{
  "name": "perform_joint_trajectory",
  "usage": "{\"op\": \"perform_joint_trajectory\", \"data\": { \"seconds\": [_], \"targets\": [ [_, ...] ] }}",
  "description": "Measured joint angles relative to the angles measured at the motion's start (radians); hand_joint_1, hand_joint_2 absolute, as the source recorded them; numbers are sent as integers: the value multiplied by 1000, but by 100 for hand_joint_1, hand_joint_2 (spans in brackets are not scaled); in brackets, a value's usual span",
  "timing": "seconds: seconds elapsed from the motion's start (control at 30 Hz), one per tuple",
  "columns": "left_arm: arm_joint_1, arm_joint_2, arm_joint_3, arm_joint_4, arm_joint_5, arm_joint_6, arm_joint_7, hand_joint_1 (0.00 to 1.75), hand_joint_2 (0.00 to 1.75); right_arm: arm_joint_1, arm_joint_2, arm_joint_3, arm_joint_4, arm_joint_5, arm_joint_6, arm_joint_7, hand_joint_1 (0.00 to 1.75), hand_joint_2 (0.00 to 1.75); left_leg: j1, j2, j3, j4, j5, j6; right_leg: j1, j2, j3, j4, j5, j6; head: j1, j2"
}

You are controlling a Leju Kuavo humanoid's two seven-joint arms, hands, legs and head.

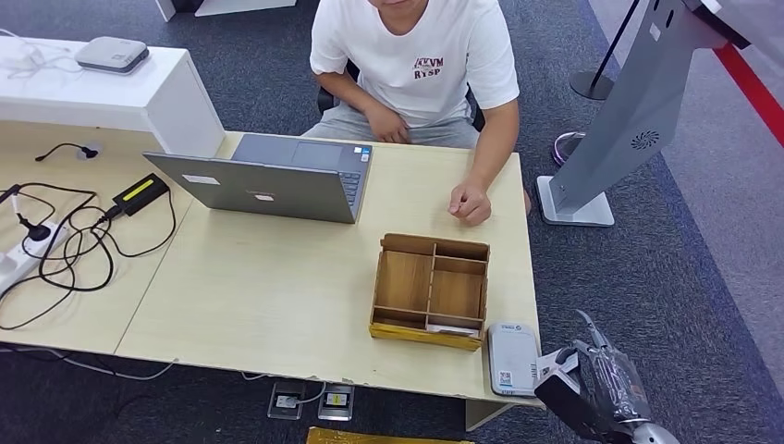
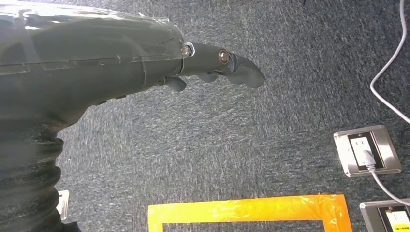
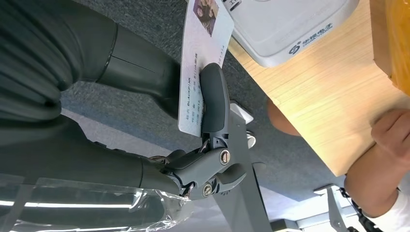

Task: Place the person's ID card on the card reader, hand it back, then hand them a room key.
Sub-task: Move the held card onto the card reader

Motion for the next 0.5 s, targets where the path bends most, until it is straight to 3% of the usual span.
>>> {"op": "perform_joint_trajectory", "data": {
  "seconds": [0.5],
  "targets": [
    [0, 0, 0, 0, 12, 12, 0, 0, 175, -1, -35, 36, -32, -18, 20, 14, 175, 175, 0, 0, 0, 0, 0, 0, 0, 0, 0, 0, 0, 0, 0, 0]
  ]
}}
